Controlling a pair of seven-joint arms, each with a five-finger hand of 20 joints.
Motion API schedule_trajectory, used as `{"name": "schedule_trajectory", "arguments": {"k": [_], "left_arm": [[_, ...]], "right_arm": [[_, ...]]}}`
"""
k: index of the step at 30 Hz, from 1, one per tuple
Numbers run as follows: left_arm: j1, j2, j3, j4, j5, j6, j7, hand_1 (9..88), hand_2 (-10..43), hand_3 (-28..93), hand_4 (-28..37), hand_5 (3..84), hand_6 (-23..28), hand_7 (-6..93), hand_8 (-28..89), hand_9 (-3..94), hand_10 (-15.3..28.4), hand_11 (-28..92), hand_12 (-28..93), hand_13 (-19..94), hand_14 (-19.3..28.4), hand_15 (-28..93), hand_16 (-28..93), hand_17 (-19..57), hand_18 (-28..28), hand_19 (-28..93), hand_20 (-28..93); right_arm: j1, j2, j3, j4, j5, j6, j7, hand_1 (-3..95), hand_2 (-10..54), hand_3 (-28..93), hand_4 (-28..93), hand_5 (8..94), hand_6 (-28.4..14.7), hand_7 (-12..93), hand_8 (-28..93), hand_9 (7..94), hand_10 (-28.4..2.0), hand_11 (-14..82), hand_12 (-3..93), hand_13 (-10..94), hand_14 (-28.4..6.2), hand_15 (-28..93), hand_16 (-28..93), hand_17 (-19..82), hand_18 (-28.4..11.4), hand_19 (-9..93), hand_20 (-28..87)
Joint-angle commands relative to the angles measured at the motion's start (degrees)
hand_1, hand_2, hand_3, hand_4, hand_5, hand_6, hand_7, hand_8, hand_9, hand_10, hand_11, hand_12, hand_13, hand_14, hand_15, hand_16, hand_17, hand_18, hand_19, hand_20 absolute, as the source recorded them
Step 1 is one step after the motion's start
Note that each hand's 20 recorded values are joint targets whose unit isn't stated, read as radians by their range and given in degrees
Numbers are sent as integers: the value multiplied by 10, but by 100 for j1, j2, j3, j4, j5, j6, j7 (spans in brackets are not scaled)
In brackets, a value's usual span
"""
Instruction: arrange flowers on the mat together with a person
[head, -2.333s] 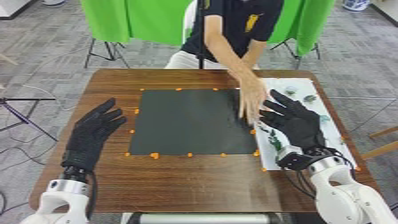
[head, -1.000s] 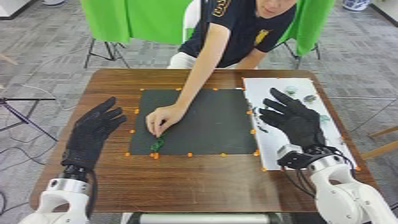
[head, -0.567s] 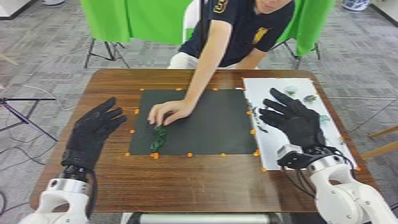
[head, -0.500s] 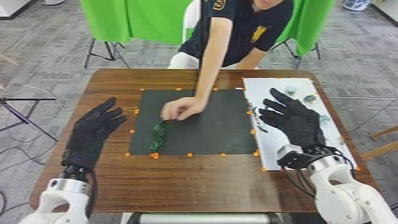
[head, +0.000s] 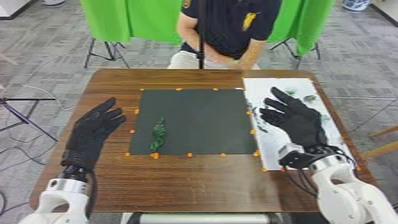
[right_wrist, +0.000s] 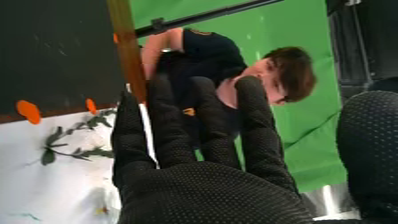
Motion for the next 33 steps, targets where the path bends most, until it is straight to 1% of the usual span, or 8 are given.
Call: {"name": "schedule_trajectory", "arguments": {"k": [1, 7, 9, 13, 22, 27, 30, 33], "left_arm": [[99, -4, -37, -40, 14, 17, -5, 245, 49, 791, -279, 390, 70, 139, -98, 345, 183, 247, 84, 238, 243, 417, -66, -110, 231, 419, 97], [145, 25, -59, -65, 20, 46, 38, 244, 50, 790, -278, 390, 70, 139, -98, 346, 184, 248, 85, 239, 243, 419, -66, -110, 231, 420, 97], [136, 20, -62, -60, 13, 44, 34, 244, 50, 790, -278, 390, 70, 139, -98, 346, 184, 247, 84, 239, 243, 419, -66, -110, 231, 420, 97], [165, 29, -80, -76, 17, 54, 43, 245, 50, 790, -278, 390, 70, 139, -98, 347, 183, 247, 85, 239, 244, 420, -66, -110, 231, 420, 97], [168, 43, -90, -93, 14, 68, 31, 245, 52, 788, -278, 390, 71, 138, -99, 347, 183, 248, 85, 241, 244, 421, -66, -110, 232, 421, 97], [173, 37, -92, -93, 25, 63, 30, 244, 54, 786, -277, 389, 70, 139, -99, 347, 183, 248, 84, 241, 244, 420, -67, -110, 232, 421, 97], [174, 91, -68, -89, -16, 104, 90, 244, 53, 787, -276, 389, 70, 139, -99, 347, 183, 248, 84, 241, 244, 421, -66, -110, 232, 421, 97], [159, 79, -68, -86, -9, 84, 64, 244, 54, 785, -277, 390, 70, 140, -99, 347, 183, 248, 84, 242, 244, 421, -66, -110, 232, 421, 97]], "right_arm": [[-250, 787, 482, -348, -694, 608, 29, 111, 61, 839, -282, 385, 7, 161, -125, 442, -142, 104, 149, 365, -176, 274, 192, 57, -218, 518, 215], [-757, 1243, 1138, -520, -1361, 1003, 260, 194, 15, 830, -278, 446, -6, 217, -149, 506, -154, 235, 161, 441, -157, 507, 128, 135, -228, 654, 275], [-787, 1509, 1149, -600, -1745, 1303, 566, 216, 10, 817, -273, 461, -10, 227, -152, 516, -155, 268, 165, 459, -150, 548, 125, 154, -228, 682, 287], [-1243, 1686, 1588, -673, -2415, 1426, 977, 252, -8, 808, -266, 497, -15, 248, -157, 538, -151, 345, 177, 498, -138, 624, 126, 201, -221, 731, 303], [-1710, 2069, 1798, -658, -4274, 1501, 2274, 287, -33, 792, -261, 525, -16, 268, -164, 569, -147, 425, 181, 545, -129, 686, 126, 257, -210, 787, 307], [-1799, 2151, 1671, -616, -5302, 1217, 2817, 298, -52, 786, -258, 539, -12, 274, -162, 586, -144, 445, 180, 572, -122, 700, 129, 281, -206, 807, 299], [-1757, 2203, 1504, -567, -5683, 1123, 3095, 304, -61, 779, -255, 547, -14, 274, -162, 595, -141, 449, 179, 583, -122, 702, 131, 297, -206, 819, 292], [-1751, 2252, 1364, -571, -6142, 907, 3406, 303, -65, 777, -252, 550, -15, 273, -161, 598, -140, 450, 178, 588, -121, 702, 131, 301, -208, 822, 286]]}}
